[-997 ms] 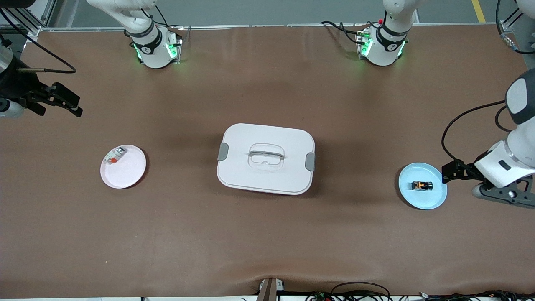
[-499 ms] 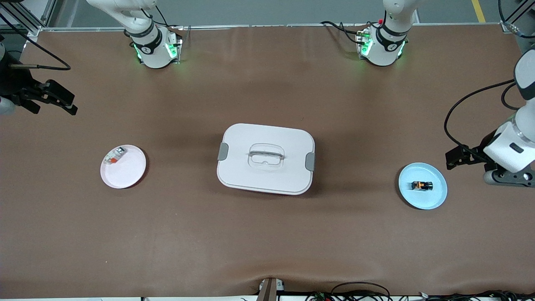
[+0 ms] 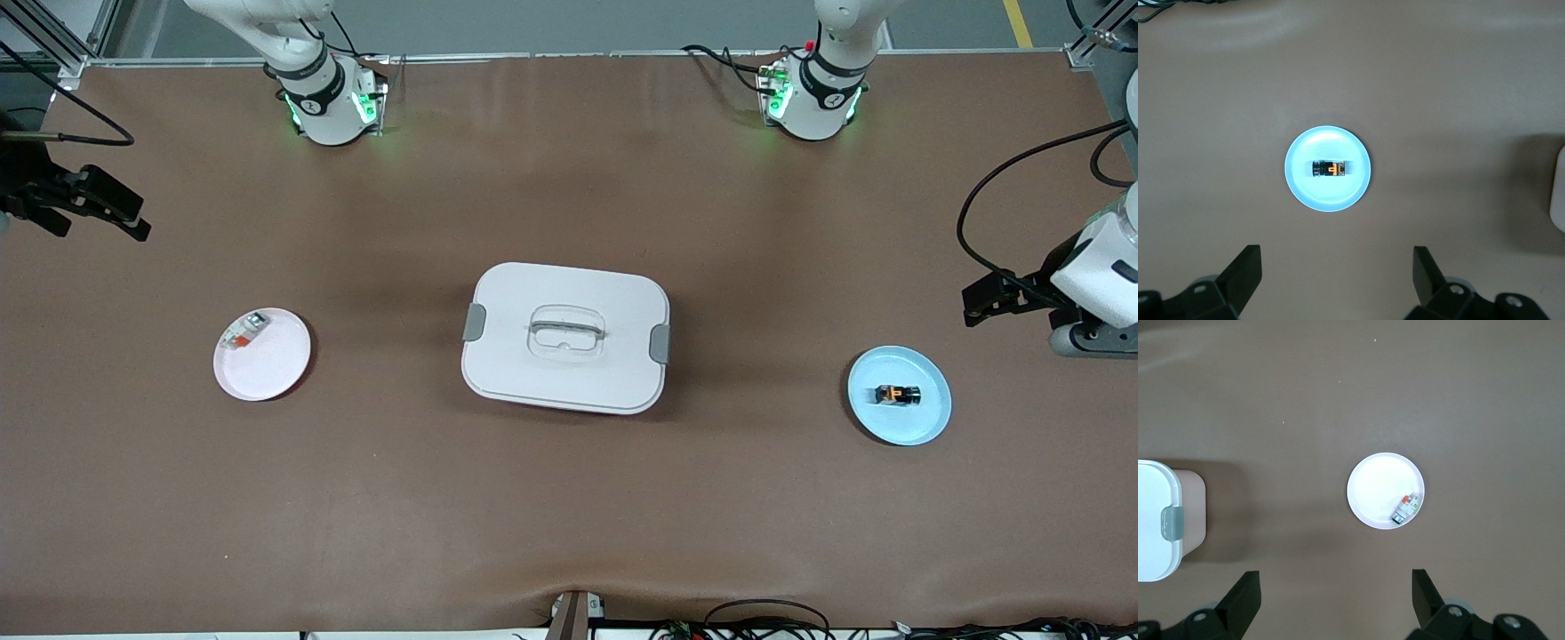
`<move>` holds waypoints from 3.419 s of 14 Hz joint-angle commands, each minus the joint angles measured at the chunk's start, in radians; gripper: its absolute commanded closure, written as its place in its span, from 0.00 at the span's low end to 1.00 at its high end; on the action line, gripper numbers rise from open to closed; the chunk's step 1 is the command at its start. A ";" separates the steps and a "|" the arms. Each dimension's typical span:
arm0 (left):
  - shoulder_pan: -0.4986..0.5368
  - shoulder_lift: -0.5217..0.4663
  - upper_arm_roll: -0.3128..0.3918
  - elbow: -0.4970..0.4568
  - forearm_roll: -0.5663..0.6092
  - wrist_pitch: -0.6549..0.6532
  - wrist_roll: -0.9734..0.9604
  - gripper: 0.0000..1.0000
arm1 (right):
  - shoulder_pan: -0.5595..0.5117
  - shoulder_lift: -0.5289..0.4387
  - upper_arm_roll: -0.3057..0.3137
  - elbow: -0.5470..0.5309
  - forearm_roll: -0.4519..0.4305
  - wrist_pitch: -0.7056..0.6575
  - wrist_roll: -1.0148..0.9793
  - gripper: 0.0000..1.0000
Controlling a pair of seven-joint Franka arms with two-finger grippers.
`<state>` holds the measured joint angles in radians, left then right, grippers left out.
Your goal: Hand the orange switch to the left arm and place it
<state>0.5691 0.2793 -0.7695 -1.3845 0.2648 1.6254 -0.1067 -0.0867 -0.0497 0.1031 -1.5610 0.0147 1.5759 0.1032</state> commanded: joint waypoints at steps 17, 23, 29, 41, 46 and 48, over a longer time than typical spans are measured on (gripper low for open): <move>-0.601 -0.340 0.820 -0.083 -0.283 -0.197 0.015 0.00 | -0.012 -0.001 0.009 0.019 -0.019 -0.033 -0.003 0.00; -0.592 -0.382 0.800 -0.156 -0.282 -0.194 0.013 0.00 | -0.010 -0.001 0.010 0.021 -0.018 -0.033 0.000 0.00; -0.597 -0.380 0.773 -0.201 -0.280 -0.142 0.010 0.00 | -0.010 0.002 0.010 0.021 -0.015 -0.033 0.003 0.00; -0.598 -0.434 0.728 -0.292 -0.265 -0.093 0.018 0.00 | -0.005 0.007 0.012 0.021 -0.016 -0.033 -0.007 0.00; -0.595 -0.414 0.730 -0.258 -0.263 -0.093 0.013 0.00 | -0.008 0.005 0.010 0.022 -0.019 -0.039 -0.007 0.00; -0.595 -0.413 0.728 -0.260 -0.263 -0.096 0.013 0.00 | -0.010 0.007 0.010 0.027 -0.019 -0.039 -0.007 0.00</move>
<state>-0.0294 -0.1374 -0.0367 -1.6557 -0.0008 1.5291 -0.0983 -0.0869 -0.0474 0.1061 -1.5552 0.0138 1.5521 0.1032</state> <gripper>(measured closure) 0.000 0.000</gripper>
